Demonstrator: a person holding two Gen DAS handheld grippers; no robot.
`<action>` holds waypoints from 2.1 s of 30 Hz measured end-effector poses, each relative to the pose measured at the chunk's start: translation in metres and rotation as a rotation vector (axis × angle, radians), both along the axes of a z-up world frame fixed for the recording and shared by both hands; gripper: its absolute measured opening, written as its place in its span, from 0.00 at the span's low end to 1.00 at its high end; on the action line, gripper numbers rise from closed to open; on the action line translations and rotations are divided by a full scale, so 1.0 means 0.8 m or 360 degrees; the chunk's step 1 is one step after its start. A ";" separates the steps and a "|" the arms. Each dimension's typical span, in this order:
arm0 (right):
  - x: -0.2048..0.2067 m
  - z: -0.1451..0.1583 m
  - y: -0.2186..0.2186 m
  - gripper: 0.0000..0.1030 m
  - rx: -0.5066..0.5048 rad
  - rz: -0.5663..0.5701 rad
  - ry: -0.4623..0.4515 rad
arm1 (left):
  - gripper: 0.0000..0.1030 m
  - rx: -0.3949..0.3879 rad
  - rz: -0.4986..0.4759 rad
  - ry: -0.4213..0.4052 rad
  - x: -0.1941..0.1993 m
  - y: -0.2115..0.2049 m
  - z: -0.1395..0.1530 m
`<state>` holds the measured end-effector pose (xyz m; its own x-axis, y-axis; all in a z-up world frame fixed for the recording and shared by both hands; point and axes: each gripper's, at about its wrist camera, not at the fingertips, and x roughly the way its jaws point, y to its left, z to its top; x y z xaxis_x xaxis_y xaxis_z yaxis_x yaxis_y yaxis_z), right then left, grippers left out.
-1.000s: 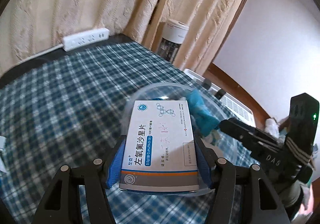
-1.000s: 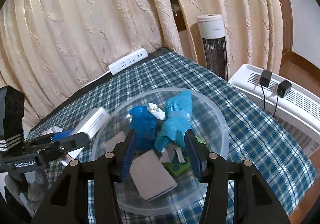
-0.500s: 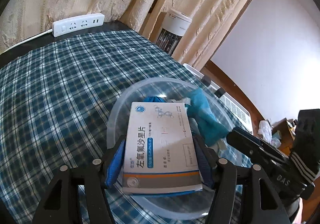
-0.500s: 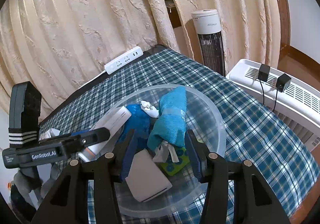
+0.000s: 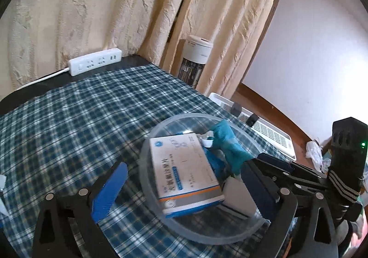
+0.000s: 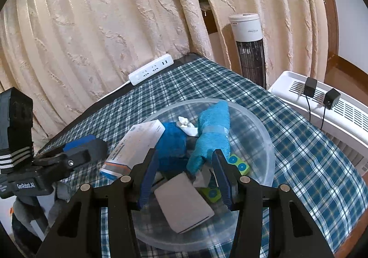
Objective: Organize objects
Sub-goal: 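Lower the white medicine box into the clear bowl and open the left tool, then move both open tools back toward the remaining snack packets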
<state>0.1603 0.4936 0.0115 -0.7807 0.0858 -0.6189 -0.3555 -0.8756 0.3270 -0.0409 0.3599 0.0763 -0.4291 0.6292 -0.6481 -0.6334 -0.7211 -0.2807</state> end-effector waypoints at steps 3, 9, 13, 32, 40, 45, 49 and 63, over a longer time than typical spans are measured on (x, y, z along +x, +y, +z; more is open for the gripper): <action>0.000 -0.001 -0.003 0.49 -0.0005 0.0006 0.0001 | 0.98 -0.0025 0.0045 0.0008 0.001 -0.010 -0.001; 0.000 -0.002 -0.008 0.49 -0.0013 0.0020 -0.0002 | 0.98 -0.0131 0.0189 0.0068 -0.002 -0.025 -0.010; 0.000 -0.003 -0.009 0.49 -0.0020 0.0025 -0.0001 | 0.98 -0.0242 0.0240 0.0074 -0.012 -0.021 -0.029; -0.001 0.001 -0.027 0.49 0.0010 0.0064 -0.0003 | 0.98 -0.0240 0.0172 0.0057 -0.013 -0.008 -0.034; -0.008 0.003 -0.047 0.49 0.0009 0.0115 0.0000 | 0.98 -0.0242 0.0257 0.0055 -0.005 -0.047 -0.020; -0.017 0.006 -0.070 0.51 0.0007 0.0185 0.0003 | 0.98 -0.0271 0.0338 0.0055 0.001 -0.082 -0.019; -0.023 0.008 -0.091 0.54 0.0006 0.0243 0.0010 | 0.98 -0.0305 0.0398 0.0068 0.008 -0.113 -0.017; -0.053 0.004 -0.162 0.55 0.0023 0.0441 -0.0038 | 0.99 -0.0350 0.0642 0.0010 0.012 -0.220 -0.024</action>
